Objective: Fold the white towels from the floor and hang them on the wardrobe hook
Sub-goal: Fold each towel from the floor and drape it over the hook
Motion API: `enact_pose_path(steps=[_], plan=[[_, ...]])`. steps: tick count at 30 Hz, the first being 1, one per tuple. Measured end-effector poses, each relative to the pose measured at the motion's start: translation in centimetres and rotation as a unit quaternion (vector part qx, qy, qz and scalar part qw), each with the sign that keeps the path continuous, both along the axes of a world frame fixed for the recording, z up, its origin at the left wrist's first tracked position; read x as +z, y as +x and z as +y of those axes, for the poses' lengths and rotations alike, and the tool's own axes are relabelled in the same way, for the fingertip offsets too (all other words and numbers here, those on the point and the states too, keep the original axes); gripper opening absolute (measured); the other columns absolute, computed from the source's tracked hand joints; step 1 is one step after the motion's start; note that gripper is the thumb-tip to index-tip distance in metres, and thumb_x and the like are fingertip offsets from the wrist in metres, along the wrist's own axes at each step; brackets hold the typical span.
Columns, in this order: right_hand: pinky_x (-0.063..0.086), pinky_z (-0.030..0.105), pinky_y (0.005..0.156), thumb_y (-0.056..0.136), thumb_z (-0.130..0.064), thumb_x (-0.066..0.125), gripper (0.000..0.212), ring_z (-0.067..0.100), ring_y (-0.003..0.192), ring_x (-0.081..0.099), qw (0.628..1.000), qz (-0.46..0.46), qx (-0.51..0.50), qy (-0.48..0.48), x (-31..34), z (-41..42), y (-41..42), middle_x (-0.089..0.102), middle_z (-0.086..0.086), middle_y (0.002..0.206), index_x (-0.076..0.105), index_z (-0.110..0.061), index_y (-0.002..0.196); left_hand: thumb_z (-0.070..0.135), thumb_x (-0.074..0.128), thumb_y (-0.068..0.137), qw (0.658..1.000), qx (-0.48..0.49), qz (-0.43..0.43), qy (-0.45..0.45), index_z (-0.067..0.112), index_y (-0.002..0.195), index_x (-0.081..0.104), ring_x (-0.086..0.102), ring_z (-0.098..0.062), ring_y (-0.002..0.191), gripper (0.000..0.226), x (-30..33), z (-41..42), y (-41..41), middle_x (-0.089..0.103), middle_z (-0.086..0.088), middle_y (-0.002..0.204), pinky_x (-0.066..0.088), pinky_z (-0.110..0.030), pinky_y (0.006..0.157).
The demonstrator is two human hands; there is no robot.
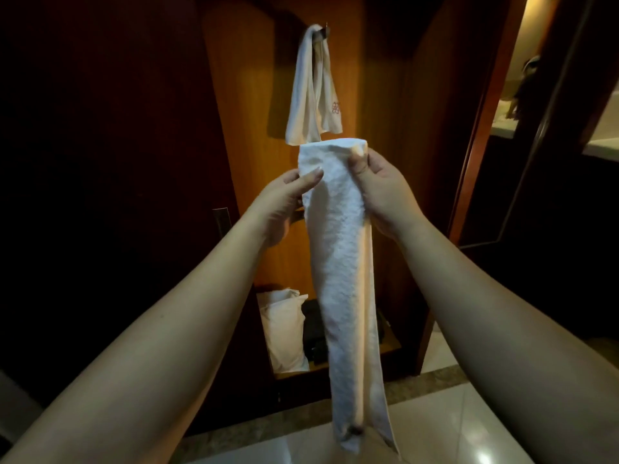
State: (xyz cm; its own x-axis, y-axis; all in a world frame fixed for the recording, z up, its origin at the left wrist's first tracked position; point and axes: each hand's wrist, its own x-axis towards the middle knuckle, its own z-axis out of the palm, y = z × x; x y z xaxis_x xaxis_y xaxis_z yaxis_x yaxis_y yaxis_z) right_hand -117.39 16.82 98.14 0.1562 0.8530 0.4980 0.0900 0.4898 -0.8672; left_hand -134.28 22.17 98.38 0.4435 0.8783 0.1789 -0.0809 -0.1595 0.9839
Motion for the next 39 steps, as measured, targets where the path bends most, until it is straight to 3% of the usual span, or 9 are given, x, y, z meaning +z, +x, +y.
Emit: enact_pose_path(steps=[7,10,15,20,27,29,33,36,39], plan=[[0.059,0.052,0.091,0.085,-0.066,0.069,0.048,0.027,0.108,0.072,0.999,0.047,0.002,-0.001,-0.2,0.2,2.0,0.075,0.007,0.116,0.072,-0.03,0.116,0.025,0.075,0.083,0.996,-0.06,-0.067,0.004,0.018,0.105,0.077,0.073,-0.023,0.104,0.023,1.2,0.3,1.3,0.076,-0.007,0.111,0.059,-0.031,0.081],[0.059,0.046,0.087,0.075,-0.068,0.078,0.052,0.027,0.108,0.072,0.997,0.057,0.038,-0.037,-2.4,0.7,3.1,0.075,0.006,0.116,0.07,-0.033,0.113,0.021,0.07,0.089,0.991,-0.041,-0.124,-0.02,0.013,0.113,0.07,0.072,-0.027,0.104,0.025,1.6,0.0,2.3,0.075,-0.013,0.112,0.06,-0.036,0.081],[0.054,0.051,0.101,0.05,-0.055,0.098,0.109,0.027,0.116,0.069,0.978,0.034,0.092,-0.181,-7.5,1.3,3.8,0.07,0.008,0.127,0.051,-0.016,0.139,0.023,0.069,0.093,0.989,0.009,-0.134,-0.056,0.012,0.116,0.067,0.075,-0.023,0.095,0.026,2.7,-0.1,2.8,0.077,-0.008,0.104,0.061,-0.037,0.071],[0.05,0.049,0.107,0.057,-0.049,0.097,0.103,0.023,0.12,0.066,0.974,0.069,0.12,-0.182,-8.1,1.5,3.4,0.069,0.006,0.131,0.049,-0.015,0.142,0.026,0.071,0.092,0.994,0.002,-0.096,-0.045,0.012,0.119,0.067,0.075,-0.02,0.095,0.031,3.9,0.3,2.4,0.078,-0.004,0.105,0.06,-0.032,0.068],[0.054,0.051,0.102,0.048,-0.088,0.077,0.137,0.025,0.118,0.066,0.989,-0.002,-0.031,-0.144,-5.4,1.5,3.2,0.062,0.011,0.138,0.036,-0.008,0.152,0.027,0.074,0.087,0.995,-0.01,-0.092,-0.036,0.012,0.115,0.068,0.076,-0.021,0.092,0.032,6.3,1.2,2.4,0.079,-0.002,0.099,0.058,-0.037,0.075],[0.053,0.052,0.102,0.053,-0.088,0.074,0.131,0.026,0.118,0.066,0.987,-0.01,-0.039,-0.156,-5.0,1.6,3.4,0.062,0.01,0.137,0.037,-0.011,0.152,0.026,0.074,0.088,0.994,-0.015,-0.105,-0.037,0.012,0.118,0.067,0.075,-0.023,0.095,0.034,6.5,1.4,2.8,0.078,-0.004,0.102,0.059,-0.041,0.077],[0.051,0.052,0.105,0.066,-0.046,0.088,0.084,0.028,0.116,0.068,0.966,-0.025,0.088,-0.24,-5.6,1.4,5.3,0.069,0.01,0.127,0.055,-0.014,0.137,0.027,0.073,0.088,0.99,-0.015,-0.132,-0.037,0.013,0.12,0.066,0.074,-0.027,0.098,0.036,7.2,2.0,3.5,0.077,-0.006,0.106,0.06,-0.046,0.08],[0.047,0.055,0.109,0.078,-0.03,0.083,0.066,0.029,0.121,0.065,0.946,-0.061,0.107,-0.3,-6.8,1.3,7.1,0.067,0.011,0.13,0.057,-0.011,0.135,0.028,0.074,0.087,0.991,-0.011,-0.132,-0.031,0.013,0.123,0.065,0.075,-0.027,0.098,0.039,7.9,2.9,4.0,0.077,-0.006,0.105,0.06,-0.046,0.077],[0.048,0.051,0.108,0.076,-0.027,0.077,0.064,0.027,0.121,0.065,0.949,-0.017,0.106,-0.297,-7.5,1.3,8.3,0.069,0.01,0.129,0.057,-0.012,0.135,0.028,0.074,0.087,0.99,-0.003,-0.137,-0.033,0.013,0.125,0.064,0.074,-0.029,0.099,0.042,8.4,4.0,4.8,0.077,-0.007,0.107,0.061,-0.048,0.077]])
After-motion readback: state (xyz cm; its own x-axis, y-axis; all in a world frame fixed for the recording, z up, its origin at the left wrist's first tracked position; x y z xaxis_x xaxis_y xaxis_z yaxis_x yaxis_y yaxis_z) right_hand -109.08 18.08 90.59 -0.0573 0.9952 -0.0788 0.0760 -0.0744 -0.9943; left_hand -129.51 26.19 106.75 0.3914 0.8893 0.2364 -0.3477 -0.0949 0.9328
